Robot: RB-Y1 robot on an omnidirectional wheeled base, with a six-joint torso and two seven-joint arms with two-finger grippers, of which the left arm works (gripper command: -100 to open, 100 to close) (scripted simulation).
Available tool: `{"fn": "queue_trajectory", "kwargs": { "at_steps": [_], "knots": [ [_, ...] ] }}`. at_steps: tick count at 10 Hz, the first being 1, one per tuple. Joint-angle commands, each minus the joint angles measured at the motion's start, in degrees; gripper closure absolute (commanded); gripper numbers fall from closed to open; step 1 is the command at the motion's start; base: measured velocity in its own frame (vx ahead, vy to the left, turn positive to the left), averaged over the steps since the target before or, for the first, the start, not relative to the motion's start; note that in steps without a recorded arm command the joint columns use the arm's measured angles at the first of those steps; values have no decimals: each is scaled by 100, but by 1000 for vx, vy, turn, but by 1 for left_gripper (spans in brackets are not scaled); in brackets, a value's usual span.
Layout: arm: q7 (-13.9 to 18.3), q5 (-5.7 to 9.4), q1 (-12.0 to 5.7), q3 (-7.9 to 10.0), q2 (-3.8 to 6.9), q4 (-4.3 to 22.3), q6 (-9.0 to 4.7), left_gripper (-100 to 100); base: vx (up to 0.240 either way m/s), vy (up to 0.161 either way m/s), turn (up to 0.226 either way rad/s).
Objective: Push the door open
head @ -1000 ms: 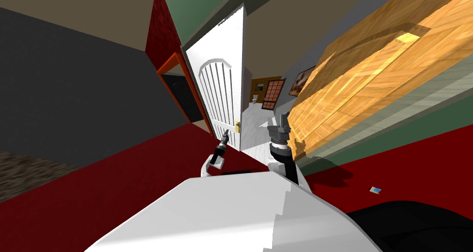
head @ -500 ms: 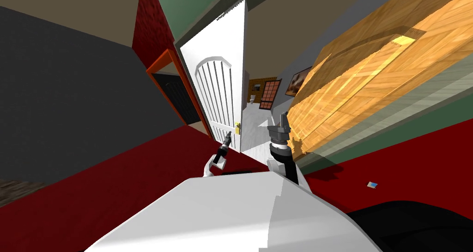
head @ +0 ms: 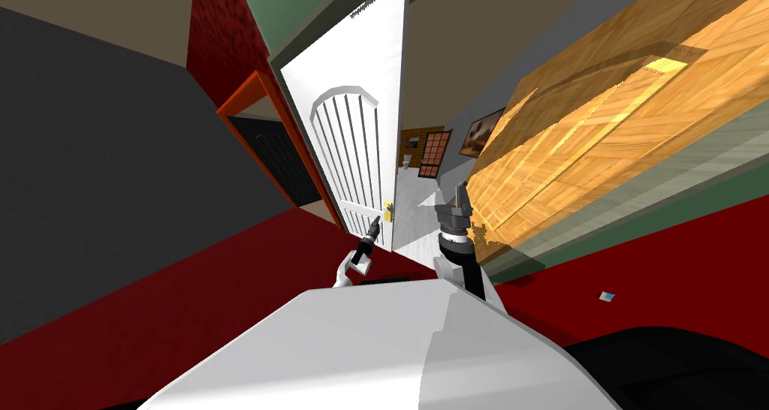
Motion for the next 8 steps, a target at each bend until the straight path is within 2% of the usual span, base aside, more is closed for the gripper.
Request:
{"fn": "queue_trajectory", "kwargs": {
  "at_steps": [1,2,3,6,8],
  "knots": [
    [51,8,-54,-77,-20,170,24,-100,112,121,-85],
    [23,0,-18,-50,-21,91,17,-100,52,59,-21],
    [21,4,-47,-28,23,150,8,-100,112,-33,-29],
    [9,13,-106,34,30,256,-18,-100,183,-86,-26],
    [1,19,-147,77,-23,329,-35,-100,187,-107,-29]
  ]
}}
